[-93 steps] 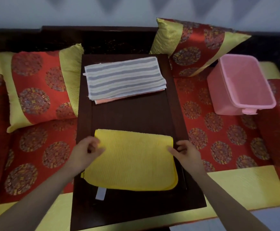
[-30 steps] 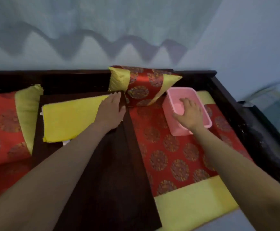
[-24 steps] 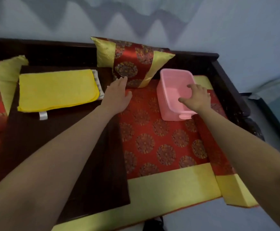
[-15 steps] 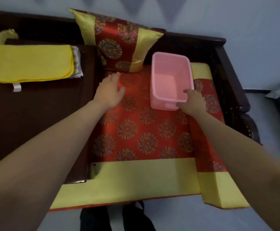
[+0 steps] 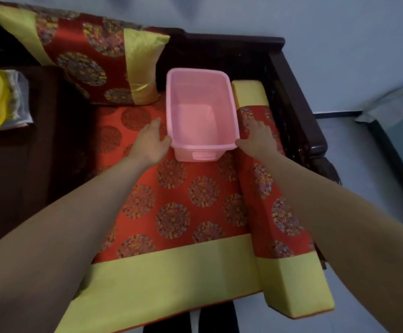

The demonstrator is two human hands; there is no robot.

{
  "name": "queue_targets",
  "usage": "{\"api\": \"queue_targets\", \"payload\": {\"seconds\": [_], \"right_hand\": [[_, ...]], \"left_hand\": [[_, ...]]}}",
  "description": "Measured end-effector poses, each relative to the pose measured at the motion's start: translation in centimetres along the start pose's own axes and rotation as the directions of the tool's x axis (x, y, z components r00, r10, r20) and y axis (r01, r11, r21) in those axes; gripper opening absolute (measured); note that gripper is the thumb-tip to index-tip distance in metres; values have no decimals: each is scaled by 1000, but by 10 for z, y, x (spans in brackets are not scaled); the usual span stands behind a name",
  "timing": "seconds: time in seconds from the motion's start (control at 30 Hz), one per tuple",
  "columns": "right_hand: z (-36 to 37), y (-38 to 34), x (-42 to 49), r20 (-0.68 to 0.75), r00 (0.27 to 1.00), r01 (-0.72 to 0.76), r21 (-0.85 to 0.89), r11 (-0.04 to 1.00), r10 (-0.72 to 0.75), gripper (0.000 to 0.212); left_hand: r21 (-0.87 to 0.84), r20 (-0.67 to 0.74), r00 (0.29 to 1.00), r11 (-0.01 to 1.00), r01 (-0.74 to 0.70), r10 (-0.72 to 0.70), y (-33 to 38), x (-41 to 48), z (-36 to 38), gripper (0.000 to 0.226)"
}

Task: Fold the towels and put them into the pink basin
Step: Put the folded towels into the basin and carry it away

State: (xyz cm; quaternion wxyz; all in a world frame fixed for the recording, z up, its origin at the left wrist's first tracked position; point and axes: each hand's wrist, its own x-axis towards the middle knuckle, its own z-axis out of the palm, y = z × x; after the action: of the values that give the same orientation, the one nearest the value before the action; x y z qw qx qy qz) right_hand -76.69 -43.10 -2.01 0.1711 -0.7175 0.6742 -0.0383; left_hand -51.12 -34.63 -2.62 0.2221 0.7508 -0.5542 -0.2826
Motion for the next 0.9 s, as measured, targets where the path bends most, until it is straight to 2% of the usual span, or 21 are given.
{"api": "queue_targets", "payload": {"seconds": [0.13,0.27,0.37,0.47,0.53,0.57,0.6,0.63,0.7,0.73,0.8,0.83,0.9], "right_hand": [[25,18,58,83,996,-38,163,986,24,58],[65,39,98,163,986,-72,252,965,31,57],[90,50,122,207,977,-109,292,950,48,50],[104,58,136,235,971,-126,326,937,49,51],[108,63,140,272,960,-157,341,927,63,55],[109,66,143,286,955,-177,346,921,77,59],[109,67,146,296,950,-204,363,909,95,66],[107,68,148,305,945,-233,384,893,115,74],[101,65,152,314,939,-271,431,861,138,89],[97,64,154,311,938,-292,464,836,154,94],[89,57,158,264,948,-301,563,770,178,100],[83,52,158,216,958,-283,593,754,190,103],[73,45,157,97,977,-214,509,833,192,105]], "left_hand": [[-92,-11,977,973,211,-213,11,37,50,54],[-248,-5,867,840,482,-499,8,73,93,59],[-482,32,715,616,624,-699,0,96,122,66],[-725,229,566,249,642,-792,-3,104,143,54],[-806,324,539,72,588,-777,-2,108,149,43],[-830,331,536,31,557,-776,-4,110,152,41],[-851,310,539,24,525,-783,-5,112,151,40],[-859,255,534,64,507,-806,-5,110,146,38],[-799,37,505,277,533,-863,-15,101,128,39],[-723,-56,513,389,571,-856,-26,96,119,44],[-533,-183,568,566,629,-802,-48,80,90,51],[-462,-213,599,620,634,-772,-57,72,74,51],[-404,-212,660,680,612,-721,-75,57,40,53]]}}
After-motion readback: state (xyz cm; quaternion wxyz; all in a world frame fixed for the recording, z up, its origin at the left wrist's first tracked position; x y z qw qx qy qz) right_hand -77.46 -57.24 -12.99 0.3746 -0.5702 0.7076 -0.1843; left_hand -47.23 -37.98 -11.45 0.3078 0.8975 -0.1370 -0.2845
